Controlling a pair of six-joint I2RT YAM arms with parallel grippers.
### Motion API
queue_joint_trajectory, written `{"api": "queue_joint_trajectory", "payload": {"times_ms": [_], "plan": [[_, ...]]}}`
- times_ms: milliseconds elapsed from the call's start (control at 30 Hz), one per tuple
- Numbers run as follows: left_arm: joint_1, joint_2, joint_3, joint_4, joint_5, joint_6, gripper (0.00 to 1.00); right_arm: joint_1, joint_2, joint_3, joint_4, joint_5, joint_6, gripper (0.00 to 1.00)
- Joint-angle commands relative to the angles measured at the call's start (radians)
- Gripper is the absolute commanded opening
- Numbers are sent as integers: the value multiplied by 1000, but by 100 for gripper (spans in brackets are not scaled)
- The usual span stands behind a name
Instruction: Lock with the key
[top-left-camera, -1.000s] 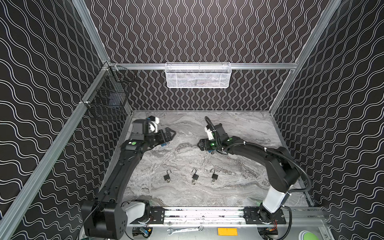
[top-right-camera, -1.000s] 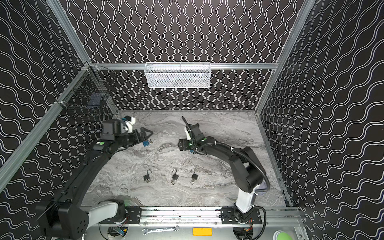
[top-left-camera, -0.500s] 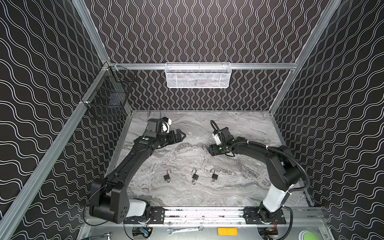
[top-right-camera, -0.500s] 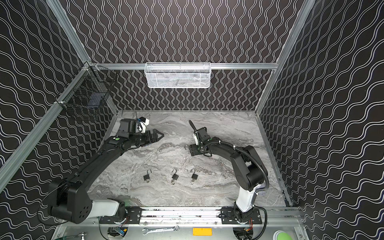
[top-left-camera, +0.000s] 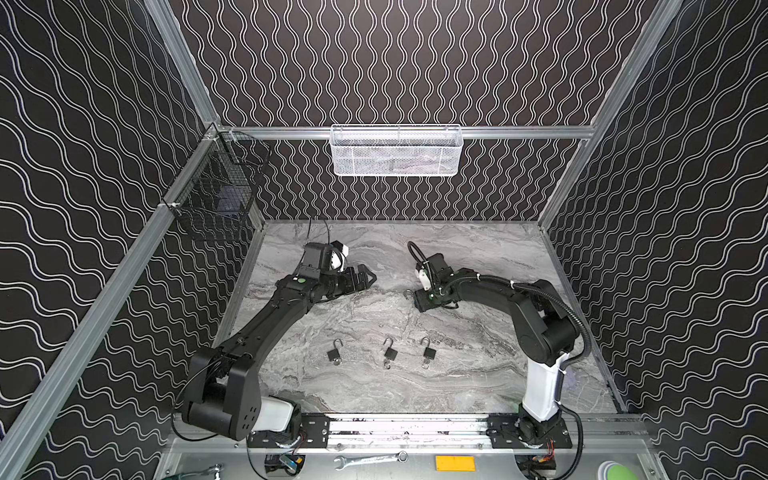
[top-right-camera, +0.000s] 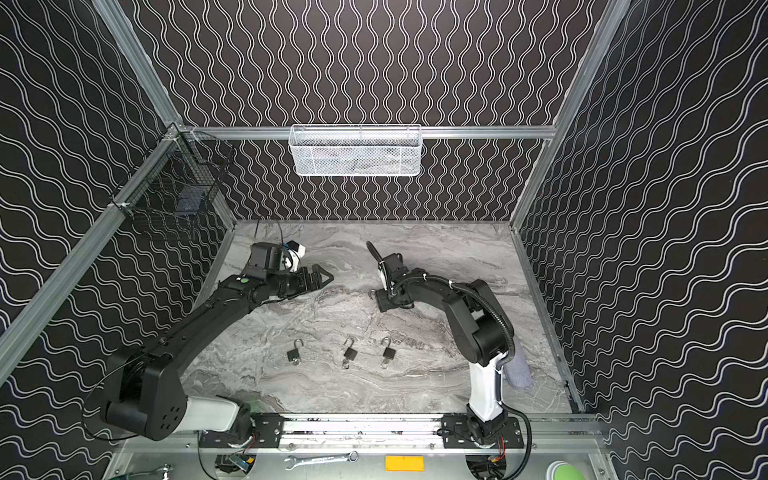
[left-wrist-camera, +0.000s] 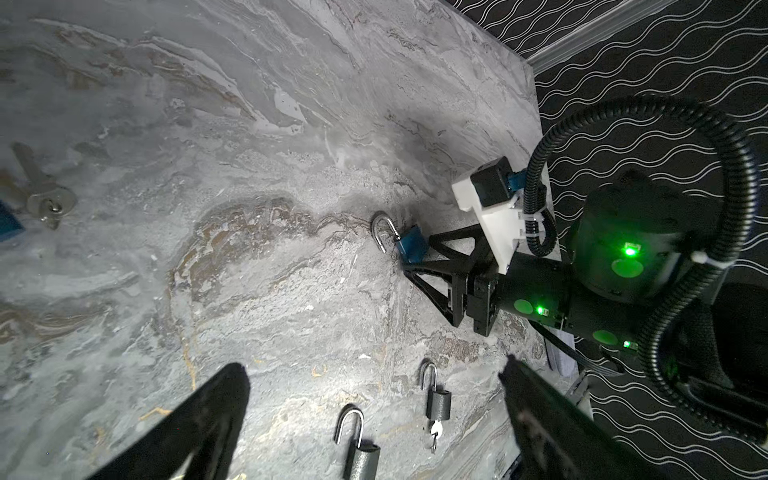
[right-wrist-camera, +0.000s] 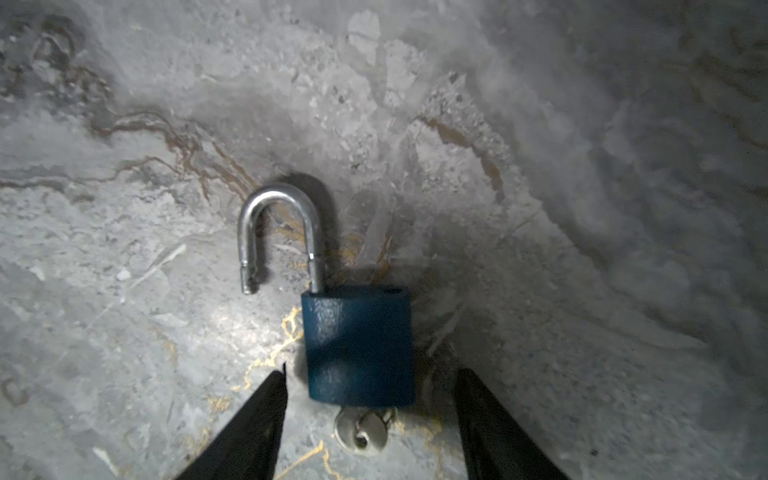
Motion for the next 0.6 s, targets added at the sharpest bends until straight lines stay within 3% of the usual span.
{"api": "queue_joint_trajectory", "payload": {"times_ms": [0,400,567], "plan": [[-2,5,-9,20,-31,9,98,12,19,17,-32,32,-15,65],[-4,-87,-108,78,-129,-44,99,43,47,43,-80,93,-15,59],[-4,-87,-102,70,-82,-55,99,45,44,24,-76,87,-20,52]]}}
